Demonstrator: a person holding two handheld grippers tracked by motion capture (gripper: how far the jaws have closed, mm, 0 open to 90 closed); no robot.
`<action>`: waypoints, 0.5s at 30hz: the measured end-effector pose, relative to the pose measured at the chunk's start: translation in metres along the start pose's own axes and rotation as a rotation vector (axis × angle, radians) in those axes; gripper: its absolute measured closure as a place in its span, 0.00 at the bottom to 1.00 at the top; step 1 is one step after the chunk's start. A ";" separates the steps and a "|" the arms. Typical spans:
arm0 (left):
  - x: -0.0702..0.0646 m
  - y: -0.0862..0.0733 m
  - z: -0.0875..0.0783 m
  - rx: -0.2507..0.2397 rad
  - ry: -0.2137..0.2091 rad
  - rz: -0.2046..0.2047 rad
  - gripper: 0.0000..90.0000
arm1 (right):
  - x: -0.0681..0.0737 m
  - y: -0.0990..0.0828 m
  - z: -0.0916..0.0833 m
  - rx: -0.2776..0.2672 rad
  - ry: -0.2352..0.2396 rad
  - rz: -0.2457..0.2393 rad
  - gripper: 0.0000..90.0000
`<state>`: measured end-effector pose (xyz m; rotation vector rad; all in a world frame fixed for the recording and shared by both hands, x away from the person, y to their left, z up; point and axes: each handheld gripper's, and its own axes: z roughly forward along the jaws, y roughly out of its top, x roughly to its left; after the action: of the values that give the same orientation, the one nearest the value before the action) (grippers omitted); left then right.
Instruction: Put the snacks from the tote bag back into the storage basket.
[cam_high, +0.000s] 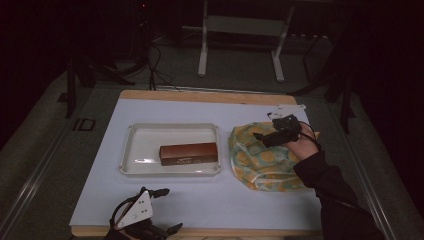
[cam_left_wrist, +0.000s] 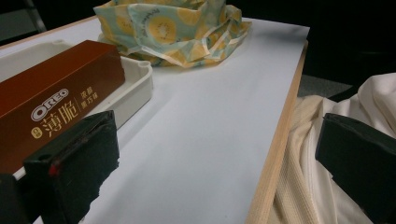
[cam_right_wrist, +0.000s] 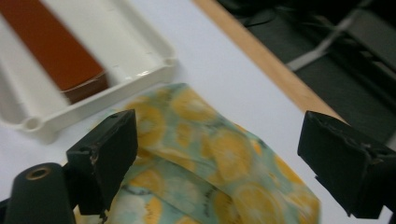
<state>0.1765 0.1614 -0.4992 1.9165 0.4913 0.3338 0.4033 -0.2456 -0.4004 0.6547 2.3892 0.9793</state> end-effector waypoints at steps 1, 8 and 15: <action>0.000 0.000 0.000 -0.001 0.000 -0.002 0.00 | 0.000 -0.004 -0.002 -0.009 -0.020 0.015 0.13; 0.000 0.000 0.001 0.001 0.000 0.000 0.00 | 0.010 -0.025 -0.019 -0.074 -0.084 0.064 0.13; 0.000 0.000 0.001 -0.002 0.003 -0.002 0.00 | 0.019 -0.048 -0.033 -0.142 -0.128 0.112 0.13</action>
<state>0.1771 0.1611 -0.4992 1.9133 0.4948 0.3358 0.3577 -0.2813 -0.4193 0.7803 2.1698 1.1074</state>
